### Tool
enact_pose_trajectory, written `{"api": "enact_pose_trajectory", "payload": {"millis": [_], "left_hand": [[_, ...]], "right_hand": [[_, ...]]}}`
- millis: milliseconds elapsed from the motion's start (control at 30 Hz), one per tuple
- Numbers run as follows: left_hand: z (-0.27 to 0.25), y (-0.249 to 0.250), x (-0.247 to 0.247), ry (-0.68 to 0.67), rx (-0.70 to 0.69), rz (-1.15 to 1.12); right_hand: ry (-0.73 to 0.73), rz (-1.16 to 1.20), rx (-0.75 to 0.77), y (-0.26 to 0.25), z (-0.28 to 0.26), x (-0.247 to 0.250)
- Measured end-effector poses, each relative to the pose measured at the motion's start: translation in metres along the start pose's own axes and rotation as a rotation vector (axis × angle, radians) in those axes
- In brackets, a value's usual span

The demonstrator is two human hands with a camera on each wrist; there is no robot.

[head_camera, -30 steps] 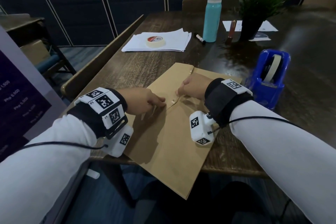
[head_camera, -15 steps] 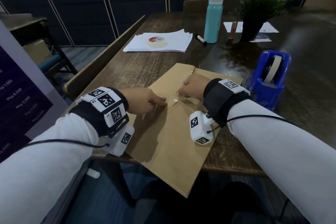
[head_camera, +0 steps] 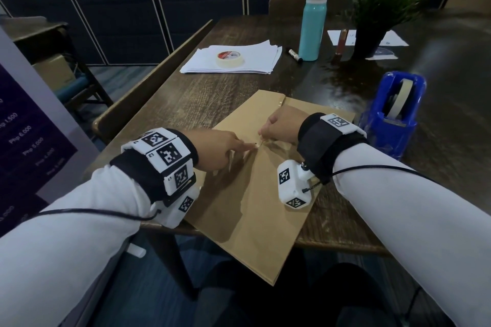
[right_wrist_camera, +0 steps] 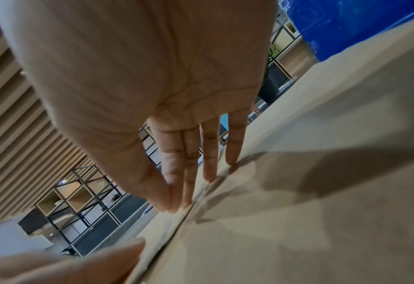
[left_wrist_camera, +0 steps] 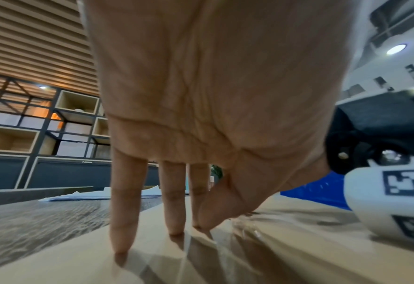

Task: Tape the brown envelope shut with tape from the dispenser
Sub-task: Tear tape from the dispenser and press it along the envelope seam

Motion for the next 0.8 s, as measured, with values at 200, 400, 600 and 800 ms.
{"api": "enact_pose_trajectory", "payload": {"millis": [200,400,600,800], "left_hand": [[0.002,0.010,-0.007,-0.040,0.033,0.113],[0.006,0.018,-0.007,-0.041,0.078,0.110],[0.002,0.019,-0.005,-0.096,0.088,0.172],[0.002,0.021,-0.006,-0.079,0.082,0.173]], "right_hand": [[0.027,0.004,0.003,0.002,0.001,0.001],[0.011,-0.007,0.007,-0.001,0.000,0.001],[-0.021,-0.019,-0.010,-0.002,0.001,0.004],[-0.063,-0.201,0.019,-0.005,0.007,0.003]]}}
Point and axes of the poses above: each hand's wrist, its own z-axis towards the middle knuckle, its own x-axis out of the back of the hand, y = z × x, the point moved 4 cm from there along z, towards the middle knuckle, and after that the axes turned 1 degree about y, right-handed, at the moved point
